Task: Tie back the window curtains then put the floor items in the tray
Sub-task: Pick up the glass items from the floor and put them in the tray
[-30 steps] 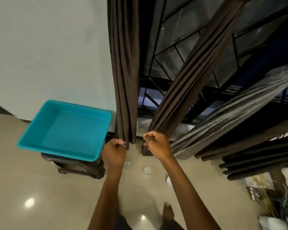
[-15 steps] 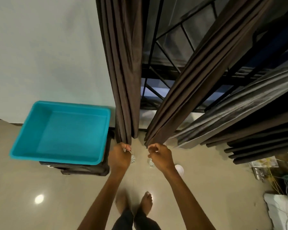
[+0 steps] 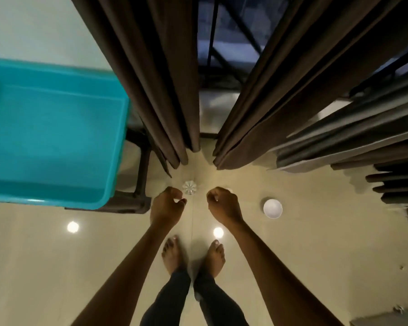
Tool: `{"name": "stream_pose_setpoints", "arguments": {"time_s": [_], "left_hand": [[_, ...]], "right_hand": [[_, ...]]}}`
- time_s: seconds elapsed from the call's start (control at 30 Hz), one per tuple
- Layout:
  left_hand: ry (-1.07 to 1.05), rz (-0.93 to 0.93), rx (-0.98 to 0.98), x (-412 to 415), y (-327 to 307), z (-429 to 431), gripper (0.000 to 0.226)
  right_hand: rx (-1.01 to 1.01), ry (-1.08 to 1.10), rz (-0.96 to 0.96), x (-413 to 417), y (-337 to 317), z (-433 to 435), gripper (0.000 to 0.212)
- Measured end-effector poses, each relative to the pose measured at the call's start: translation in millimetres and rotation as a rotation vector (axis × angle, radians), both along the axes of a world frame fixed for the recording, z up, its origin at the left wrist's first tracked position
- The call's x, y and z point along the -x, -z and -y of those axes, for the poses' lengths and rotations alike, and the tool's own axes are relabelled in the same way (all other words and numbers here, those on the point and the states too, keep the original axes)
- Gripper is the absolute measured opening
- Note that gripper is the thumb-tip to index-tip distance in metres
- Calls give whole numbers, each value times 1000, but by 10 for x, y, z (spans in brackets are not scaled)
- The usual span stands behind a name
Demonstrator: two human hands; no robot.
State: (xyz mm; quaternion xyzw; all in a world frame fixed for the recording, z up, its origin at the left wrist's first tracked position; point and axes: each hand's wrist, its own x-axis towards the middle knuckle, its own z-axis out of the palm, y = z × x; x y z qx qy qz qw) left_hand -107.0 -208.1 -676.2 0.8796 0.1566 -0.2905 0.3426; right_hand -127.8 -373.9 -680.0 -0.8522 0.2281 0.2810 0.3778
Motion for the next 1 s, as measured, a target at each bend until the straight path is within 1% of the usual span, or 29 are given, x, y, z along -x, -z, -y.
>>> {"name": "stream_pose_setpoints", "arguments": {"time_s": [0.2,0.33,0.53,0.63,0.73,0.9,1.0], "left_hand": [[79,-112,-40,13,1175,4,30],[163,-150,-147,-146,1947,-22,39],[164,-178,-239,-315,2878,17,46],[179,-233,-248,-363,3222,-13,50],[171,-278,-219,-378,3487,-52,54],[133,-282,-191,-465,3794,-34,57],[146,-251,-184,-530,3932,19,54]], "right_hand": [[4,7,-19,-12,1161,-76,21],[-1,50,-54,-8,1897,-51,27],[-23,83,-92,-138,2877,-46,34],[-41,95,-91,-247,3229,-125,38],[-5,70,-78,-308,3499,-171,42],[62,-5,-84,-328,3831,-186,48],[54,-23,-77,-372,3972,-181,49]]}}
